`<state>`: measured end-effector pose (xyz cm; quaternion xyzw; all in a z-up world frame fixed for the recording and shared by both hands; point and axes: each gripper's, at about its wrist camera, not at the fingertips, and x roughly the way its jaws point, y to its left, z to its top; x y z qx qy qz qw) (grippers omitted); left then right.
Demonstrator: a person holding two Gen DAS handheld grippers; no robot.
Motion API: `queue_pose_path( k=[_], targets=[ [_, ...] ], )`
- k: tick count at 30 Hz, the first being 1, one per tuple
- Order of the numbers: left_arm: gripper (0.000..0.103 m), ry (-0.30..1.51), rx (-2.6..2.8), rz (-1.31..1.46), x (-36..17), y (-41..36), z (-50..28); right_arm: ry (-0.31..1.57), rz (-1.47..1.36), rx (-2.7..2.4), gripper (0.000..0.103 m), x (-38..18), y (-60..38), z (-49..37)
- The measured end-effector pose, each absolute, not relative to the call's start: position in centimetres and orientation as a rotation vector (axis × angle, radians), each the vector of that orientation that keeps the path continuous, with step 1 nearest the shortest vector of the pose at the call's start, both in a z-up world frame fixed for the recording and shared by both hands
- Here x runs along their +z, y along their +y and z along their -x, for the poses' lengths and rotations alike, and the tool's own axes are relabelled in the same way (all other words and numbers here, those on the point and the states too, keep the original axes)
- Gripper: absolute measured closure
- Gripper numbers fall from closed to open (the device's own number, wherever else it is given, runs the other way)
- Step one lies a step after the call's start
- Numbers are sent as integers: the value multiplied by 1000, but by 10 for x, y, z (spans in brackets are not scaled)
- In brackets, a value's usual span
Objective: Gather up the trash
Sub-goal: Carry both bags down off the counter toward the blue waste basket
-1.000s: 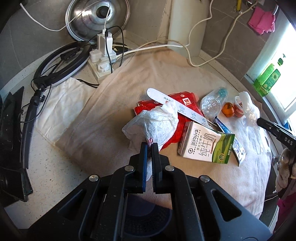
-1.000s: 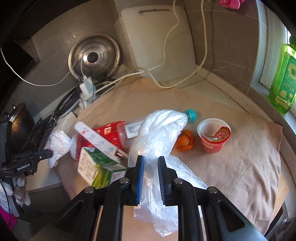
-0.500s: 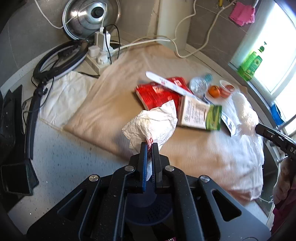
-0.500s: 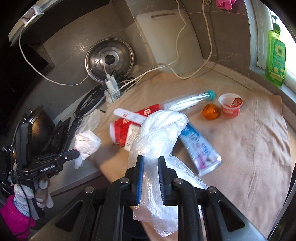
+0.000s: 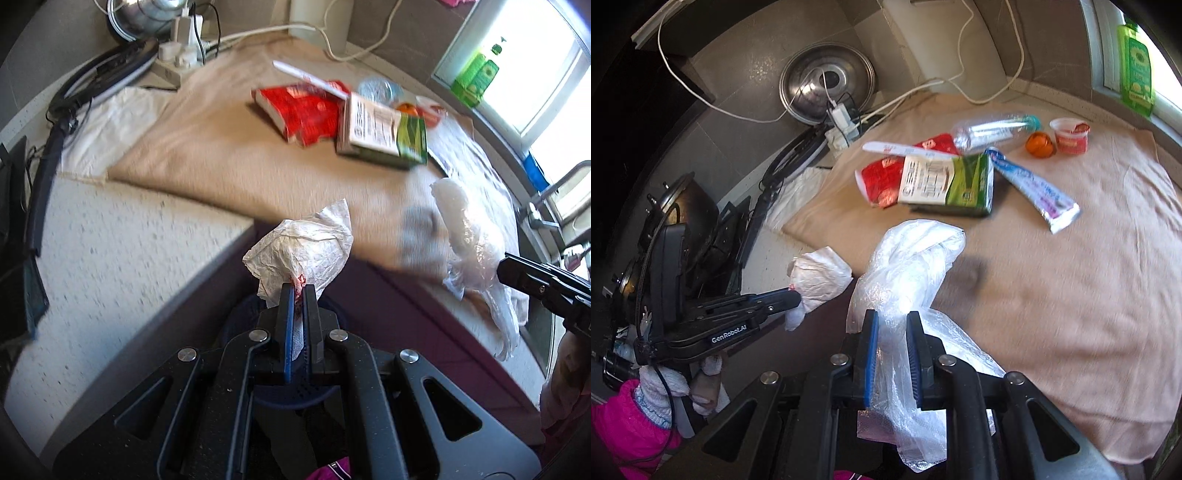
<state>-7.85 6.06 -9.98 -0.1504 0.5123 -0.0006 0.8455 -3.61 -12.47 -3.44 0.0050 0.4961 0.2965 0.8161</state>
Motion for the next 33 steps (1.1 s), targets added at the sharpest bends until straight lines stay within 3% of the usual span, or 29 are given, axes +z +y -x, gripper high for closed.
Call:
queue_pose_path(
  k=[14,33],
  targets=[
    [101,1222,-37,282,-169,42,104,1156,-12,621,89,-84,-114,79],
    [101,1406,-14,242,-271,36,105,1327,102,553,88,-211,-96,88]
  ],
)
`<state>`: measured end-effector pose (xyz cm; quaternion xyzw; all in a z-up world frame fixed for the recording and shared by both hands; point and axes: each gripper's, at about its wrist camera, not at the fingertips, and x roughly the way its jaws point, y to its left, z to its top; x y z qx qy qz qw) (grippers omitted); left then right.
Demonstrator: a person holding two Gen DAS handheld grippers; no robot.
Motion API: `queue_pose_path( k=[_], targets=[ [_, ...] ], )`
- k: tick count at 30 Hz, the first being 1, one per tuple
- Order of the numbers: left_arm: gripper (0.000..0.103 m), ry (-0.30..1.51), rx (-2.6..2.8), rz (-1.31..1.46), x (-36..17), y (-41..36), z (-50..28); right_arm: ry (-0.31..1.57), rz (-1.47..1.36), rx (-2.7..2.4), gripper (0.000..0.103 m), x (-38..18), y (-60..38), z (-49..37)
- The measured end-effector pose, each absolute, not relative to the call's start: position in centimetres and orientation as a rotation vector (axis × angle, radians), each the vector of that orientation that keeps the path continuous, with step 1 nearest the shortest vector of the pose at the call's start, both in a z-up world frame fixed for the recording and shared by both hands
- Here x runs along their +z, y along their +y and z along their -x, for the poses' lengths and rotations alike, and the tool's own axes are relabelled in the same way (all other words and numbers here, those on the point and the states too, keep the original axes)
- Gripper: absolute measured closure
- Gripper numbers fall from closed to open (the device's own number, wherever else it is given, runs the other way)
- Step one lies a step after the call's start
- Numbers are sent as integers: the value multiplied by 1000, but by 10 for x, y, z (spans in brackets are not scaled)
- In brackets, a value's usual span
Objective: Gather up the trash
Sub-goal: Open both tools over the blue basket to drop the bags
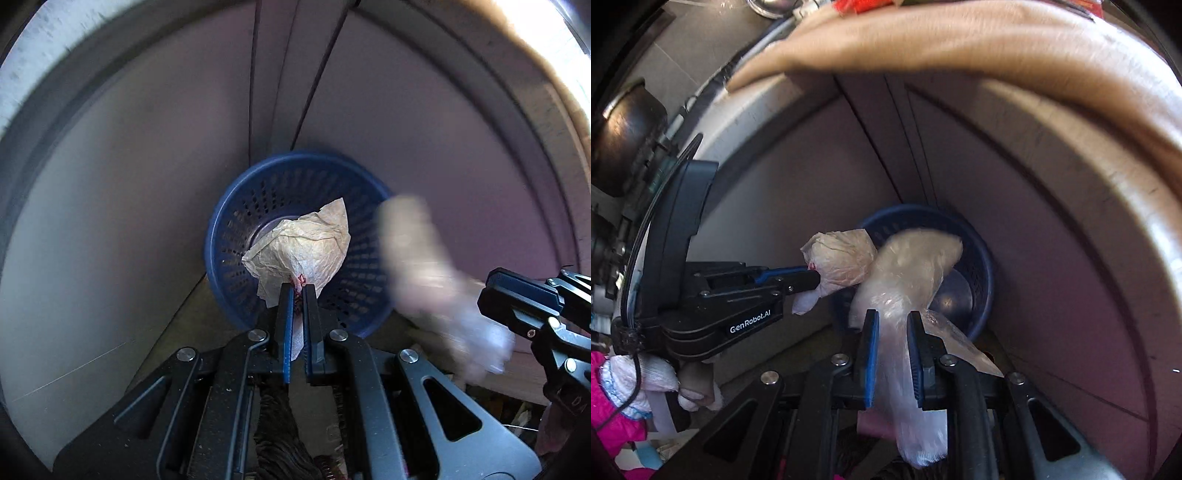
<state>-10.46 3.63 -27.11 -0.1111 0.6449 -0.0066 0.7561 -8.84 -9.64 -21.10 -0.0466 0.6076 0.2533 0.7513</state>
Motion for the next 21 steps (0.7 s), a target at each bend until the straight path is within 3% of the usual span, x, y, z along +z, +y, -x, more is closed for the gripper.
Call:
queue_pose_path(
  k=[11,13,15,21],
  targets=[
    [101,1452,-1,223,-304,22,104,1346,127,522,87,-247,-88,84],
    [92,1467,6,216,-307,20,104,1346,124,517,78,-248,-83,84],
    [68,1473,15,220,-312,21,103,1341,122,515,68,-246,-81,83],
    [61,1457,34,217,-307,27,102,1327,108,524,55,-238,-87,83]
  ],
)
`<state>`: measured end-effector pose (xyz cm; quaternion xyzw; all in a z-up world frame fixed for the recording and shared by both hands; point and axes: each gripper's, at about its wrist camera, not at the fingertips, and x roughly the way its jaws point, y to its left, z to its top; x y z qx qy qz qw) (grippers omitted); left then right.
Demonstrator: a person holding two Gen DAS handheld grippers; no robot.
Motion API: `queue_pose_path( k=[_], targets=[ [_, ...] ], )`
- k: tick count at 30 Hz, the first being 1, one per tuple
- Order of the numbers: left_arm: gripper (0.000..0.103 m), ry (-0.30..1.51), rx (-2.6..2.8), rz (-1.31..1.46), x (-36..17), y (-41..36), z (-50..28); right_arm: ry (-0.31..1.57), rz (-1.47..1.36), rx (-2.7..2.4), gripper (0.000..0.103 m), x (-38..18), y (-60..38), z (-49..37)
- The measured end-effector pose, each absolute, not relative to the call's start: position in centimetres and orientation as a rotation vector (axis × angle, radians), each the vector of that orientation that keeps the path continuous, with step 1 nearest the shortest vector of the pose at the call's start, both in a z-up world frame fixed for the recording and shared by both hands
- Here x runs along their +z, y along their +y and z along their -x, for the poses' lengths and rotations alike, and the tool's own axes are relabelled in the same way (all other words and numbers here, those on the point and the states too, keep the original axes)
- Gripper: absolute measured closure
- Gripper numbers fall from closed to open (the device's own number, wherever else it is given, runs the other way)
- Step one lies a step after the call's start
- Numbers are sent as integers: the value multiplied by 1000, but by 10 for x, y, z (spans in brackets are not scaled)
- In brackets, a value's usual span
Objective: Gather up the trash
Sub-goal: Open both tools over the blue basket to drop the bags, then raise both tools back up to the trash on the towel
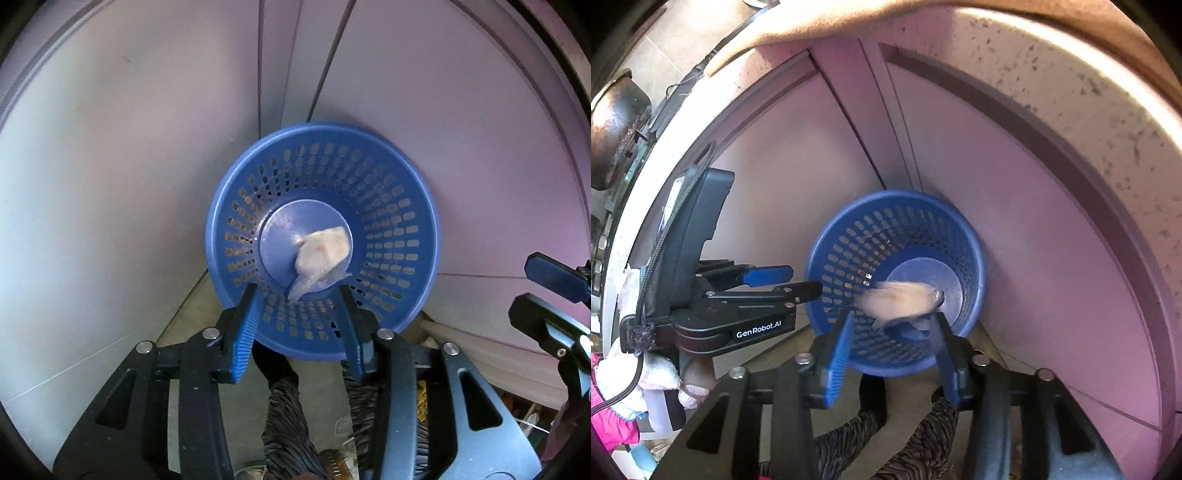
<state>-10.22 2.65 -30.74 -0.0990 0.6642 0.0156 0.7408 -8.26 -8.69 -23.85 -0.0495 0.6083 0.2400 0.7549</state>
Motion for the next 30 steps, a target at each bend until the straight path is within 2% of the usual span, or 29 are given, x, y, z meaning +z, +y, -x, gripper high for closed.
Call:
queue_pose_path(
  k=[8,16,18,28,30],
  targets=[
    [61,1401,64,210,-278,40,99,1297,76,535,49,-215,-96,76],
    [60,1298,78,245,-216,56,94,1228,44,588,39,-169,-104,69],
    [51,1268,83,258,-197,60,92,1207,37,598,37,-152,-109,66],
    [42,1139,72,319,-115,57,57,1081,1,612,28,-84,-144,39],
    [37,1124,65,341,-102,54,48,1056,-3,607,27,-70,-152,33]
  ],
)
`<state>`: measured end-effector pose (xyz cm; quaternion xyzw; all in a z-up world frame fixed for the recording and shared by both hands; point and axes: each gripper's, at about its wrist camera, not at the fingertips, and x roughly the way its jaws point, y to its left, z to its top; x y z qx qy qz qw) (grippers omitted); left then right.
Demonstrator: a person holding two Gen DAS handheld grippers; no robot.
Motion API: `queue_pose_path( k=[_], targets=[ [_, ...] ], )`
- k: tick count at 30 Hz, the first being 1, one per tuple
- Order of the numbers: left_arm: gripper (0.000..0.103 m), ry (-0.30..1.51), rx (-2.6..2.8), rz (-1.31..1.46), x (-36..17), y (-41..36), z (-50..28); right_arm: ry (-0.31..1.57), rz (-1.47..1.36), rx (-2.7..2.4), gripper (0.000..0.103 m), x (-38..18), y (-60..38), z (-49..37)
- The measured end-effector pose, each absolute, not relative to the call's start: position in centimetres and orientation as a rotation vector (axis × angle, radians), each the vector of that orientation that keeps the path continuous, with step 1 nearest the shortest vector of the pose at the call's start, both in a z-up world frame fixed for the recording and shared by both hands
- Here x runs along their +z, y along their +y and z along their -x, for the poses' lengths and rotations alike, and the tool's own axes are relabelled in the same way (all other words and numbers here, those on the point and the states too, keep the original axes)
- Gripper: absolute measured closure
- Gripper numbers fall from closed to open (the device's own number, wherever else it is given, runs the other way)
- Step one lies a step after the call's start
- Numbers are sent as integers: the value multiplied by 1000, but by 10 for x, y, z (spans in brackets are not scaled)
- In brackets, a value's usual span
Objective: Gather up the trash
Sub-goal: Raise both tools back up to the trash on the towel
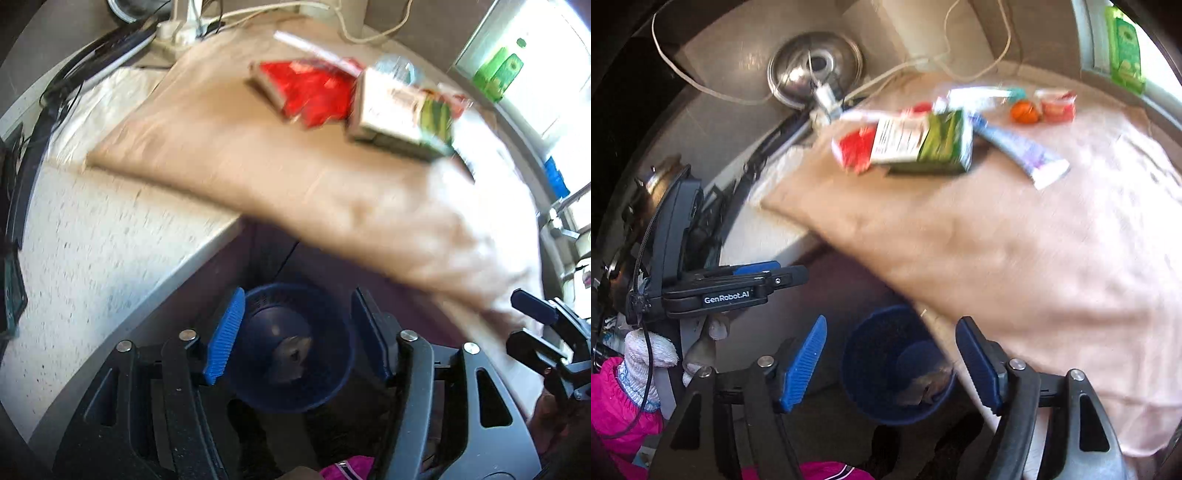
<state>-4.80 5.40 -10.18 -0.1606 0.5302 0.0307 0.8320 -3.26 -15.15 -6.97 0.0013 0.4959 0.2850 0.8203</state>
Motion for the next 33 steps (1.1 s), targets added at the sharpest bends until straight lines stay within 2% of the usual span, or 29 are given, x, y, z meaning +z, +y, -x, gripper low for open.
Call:
queue_pose_path(
  k=[6,16,33],
  targets=[
    [35,1090,60,427,-71,46,18,993,7,580,23,-42,-174,6],
    [34,1086,140,559,-60,17,-43,927,19,528,22,-20,-205,-56],
    [34,1004,366,1024,-92,31,-93,942,84,560,21,-28,-220,-119]
  ],
)
